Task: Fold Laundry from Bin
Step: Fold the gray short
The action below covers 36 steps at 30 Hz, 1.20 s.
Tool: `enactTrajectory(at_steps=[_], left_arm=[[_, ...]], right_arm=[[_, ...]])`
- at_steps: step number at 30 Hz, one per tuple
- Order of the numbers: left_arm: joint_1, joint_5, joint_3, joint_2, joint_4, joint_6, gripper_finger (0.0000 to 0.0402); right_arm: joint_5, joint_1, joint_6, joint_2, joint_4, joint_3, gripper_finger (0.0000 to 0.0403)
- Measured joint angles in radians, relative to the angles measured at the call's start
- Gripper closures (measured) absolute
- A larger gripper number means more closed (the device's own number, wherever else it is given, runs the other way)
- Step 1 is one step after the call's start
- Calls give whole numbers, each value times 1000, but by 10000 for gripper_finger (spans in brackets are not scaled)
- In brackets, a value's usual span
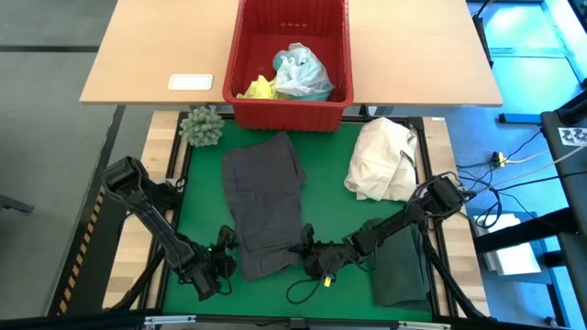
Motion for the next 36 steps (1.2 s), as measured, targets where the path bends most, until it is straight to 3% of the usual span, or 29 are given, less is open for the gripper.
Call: enactTrajectory(at_steps=[9,15,26,36], left_arm=[[-1,-35,8,69,37,41,178],[0,-135,103,72,68,107,180],[1,-44,110,160,87,141,180],[-2,-118,113,203,91,140,179]], right_arm=[[-2,0,4,0,-9,0,373],[-6,0,46,0,-19,0,371],[-6,0,48,0,-20,0,371],[-2,0,47,0,-23,0,370]])
